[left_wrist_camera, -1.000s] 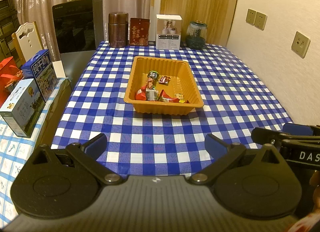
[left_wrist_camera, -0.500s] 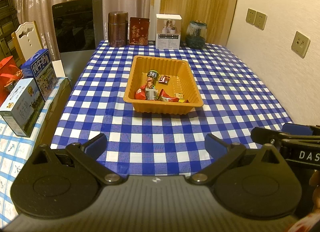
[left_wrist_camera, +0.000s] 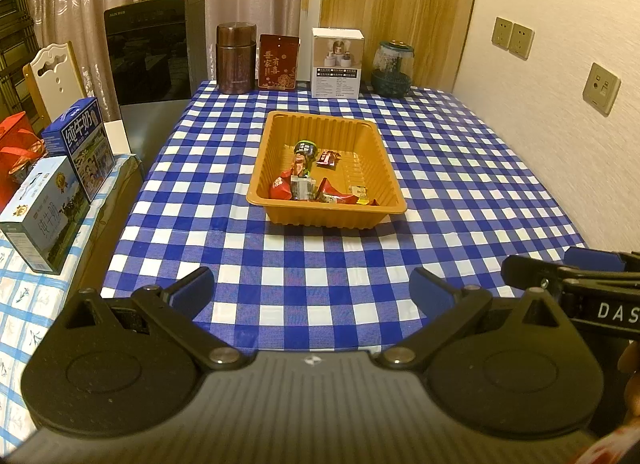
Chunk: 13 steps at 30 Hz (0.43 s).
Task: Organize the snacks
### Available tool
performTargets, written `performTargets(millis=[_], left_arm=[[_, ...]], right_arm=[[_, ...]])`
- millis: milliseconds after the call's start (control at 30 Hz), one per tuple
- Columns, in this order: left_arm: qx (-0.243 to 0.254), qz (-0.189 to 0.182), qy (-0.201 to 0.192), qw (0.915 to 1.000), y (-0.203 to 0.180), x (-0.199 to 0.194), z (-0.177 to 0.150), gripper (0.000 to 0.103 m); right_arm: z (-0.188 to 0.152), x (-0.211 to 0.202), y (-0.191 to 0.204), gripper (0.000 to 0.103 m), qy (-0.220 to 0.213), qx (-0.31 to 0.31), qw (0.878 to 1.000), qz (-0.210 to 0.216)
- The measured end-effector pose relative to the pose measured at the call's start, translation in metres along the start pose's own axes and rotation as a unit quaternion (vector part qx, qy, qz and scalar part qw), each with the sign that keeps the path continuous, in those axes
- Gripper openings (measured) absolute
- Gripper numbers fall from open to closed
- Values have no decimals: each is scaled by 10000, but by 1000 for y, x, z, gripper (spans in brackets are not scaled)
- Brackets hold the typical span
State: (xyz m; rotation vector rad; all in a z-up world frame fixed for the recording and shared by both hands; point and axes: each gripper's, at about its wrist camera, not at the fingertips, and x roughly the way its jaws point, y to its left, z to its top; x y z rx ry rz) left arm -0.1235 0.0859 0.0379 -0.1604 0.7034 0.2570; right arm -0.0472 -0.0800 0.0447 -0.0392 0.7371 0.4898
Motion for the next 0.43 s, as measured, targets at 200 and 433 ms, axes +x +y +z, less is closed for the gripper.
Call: performTargets(millis=[200,433], left_arm=[[-20,-14,10,10000,0,1,-1,103],[-83,-72,-75,9999,-1,0,-5,103]], right_arm=[[0,0,0,86,0,6,10000,0],[0,0,0,86,2,4,10000,0]])
